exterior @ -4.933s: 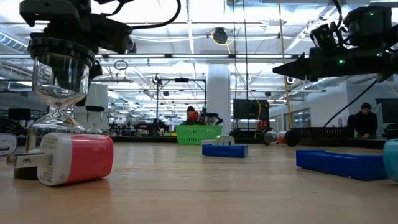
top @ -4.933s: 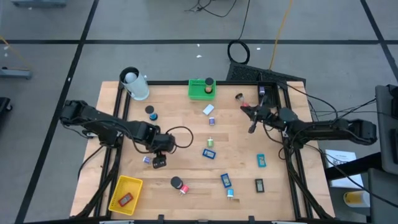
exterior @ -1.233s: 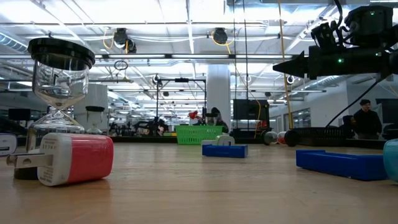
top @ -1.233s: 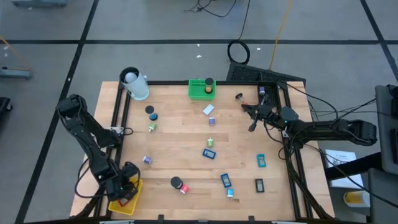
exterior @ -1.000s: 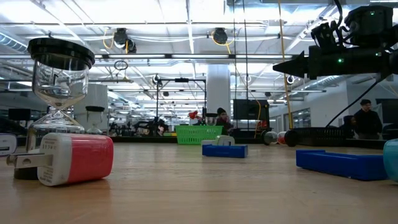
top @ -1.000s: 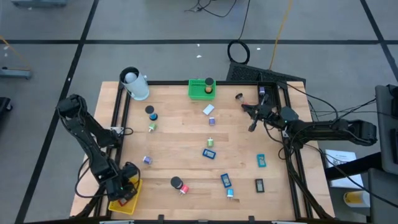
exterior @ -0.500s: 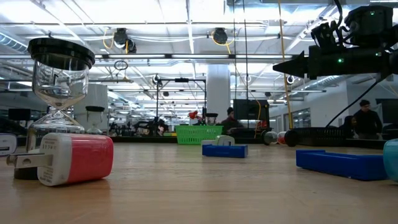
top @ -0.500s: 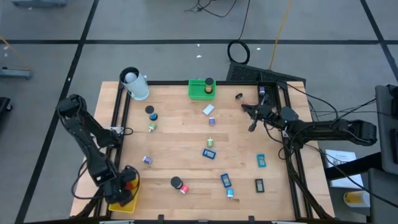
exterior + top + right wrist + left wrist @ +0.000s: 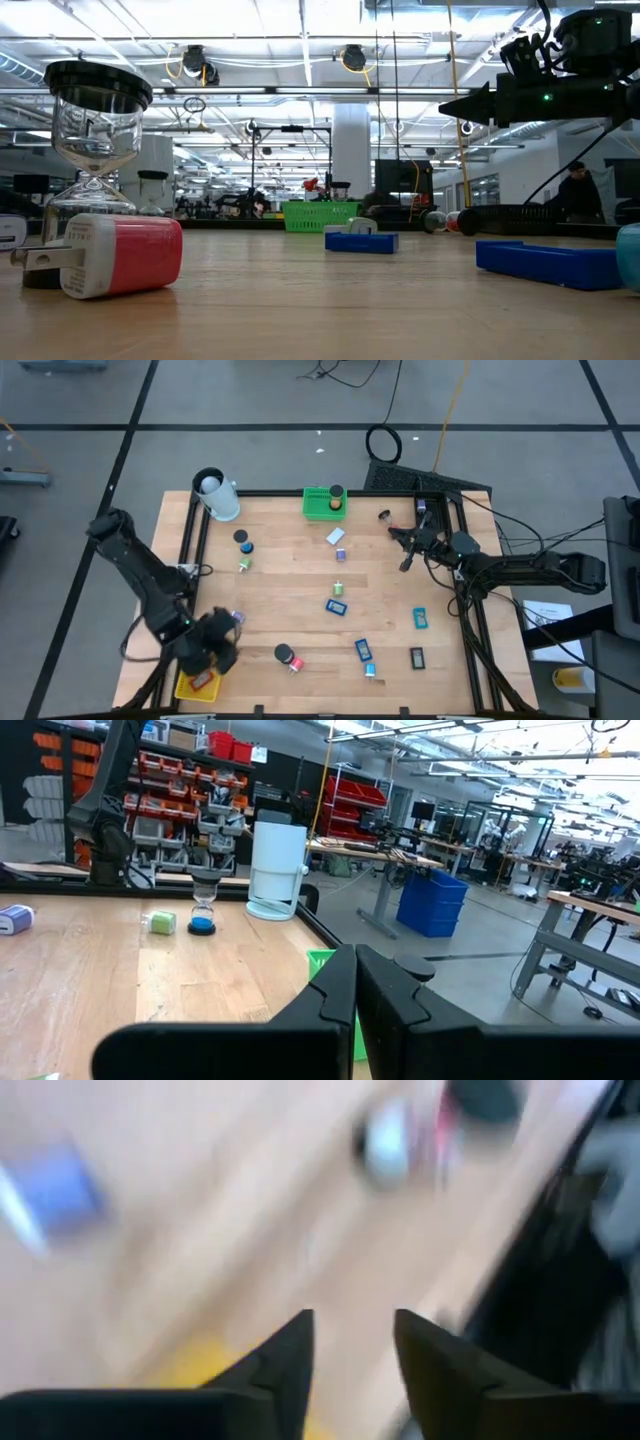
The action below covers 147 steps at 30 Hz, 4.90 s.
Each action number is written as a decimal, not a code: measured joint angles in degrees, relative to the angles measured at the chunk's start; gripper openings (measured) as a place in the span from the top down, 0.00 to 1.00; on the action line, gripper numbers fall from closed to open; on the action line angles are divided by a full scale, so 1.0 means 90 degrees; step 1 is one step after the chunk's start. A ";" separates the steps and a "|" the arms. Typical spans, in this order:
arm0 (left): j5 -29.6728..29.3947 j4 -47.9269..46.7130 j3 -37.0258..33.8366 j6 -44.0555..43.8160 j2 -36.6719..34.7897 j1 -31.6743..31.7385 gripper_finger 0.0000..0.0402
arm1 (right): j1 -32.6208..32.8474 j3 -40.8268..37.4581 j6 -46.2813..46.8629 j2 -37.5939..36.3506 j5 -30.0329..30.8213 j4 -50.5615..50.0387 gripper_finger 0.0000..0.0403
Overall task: Pick & Place Office items
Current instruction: Put the right green adapter into the black basket
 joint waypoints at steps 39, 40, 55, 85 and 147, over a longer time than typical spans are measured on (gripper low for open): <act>0.2280 1.2612 -0.4413 1.0068 0.0390 0.7090 0.97 | 0.1031 0.4450 0.3175 0.0729 0.1501 -0.9423 1.00; 0.2342 1.2690 -0.4410 1.0073 0.0485 0.7169 0.98 | 0.1118 0.4637 0.3207 0.0916 0.1492 -0.9588 1.00; 0.2504 1.2850 -0.4410 1.0173 0.1258 0.8104 0.97 | 0.1639 0.7052 0.2122 0.4100 -0.0353 -1.0956 0.77; 0.2509 1.2787 -0.4404 1.0126 0.1258 0.8133 0.92 | 0.2407 0.7776 -0.3237 0.6216 -0.0574 -0.9475 0.32; 0.2827 1.2777 -0.4403 1.0112 0.1258 0.8131 0.92 | -0.1525 0.7057 0.3354 0.3249 0.1485 -1.2929 0.68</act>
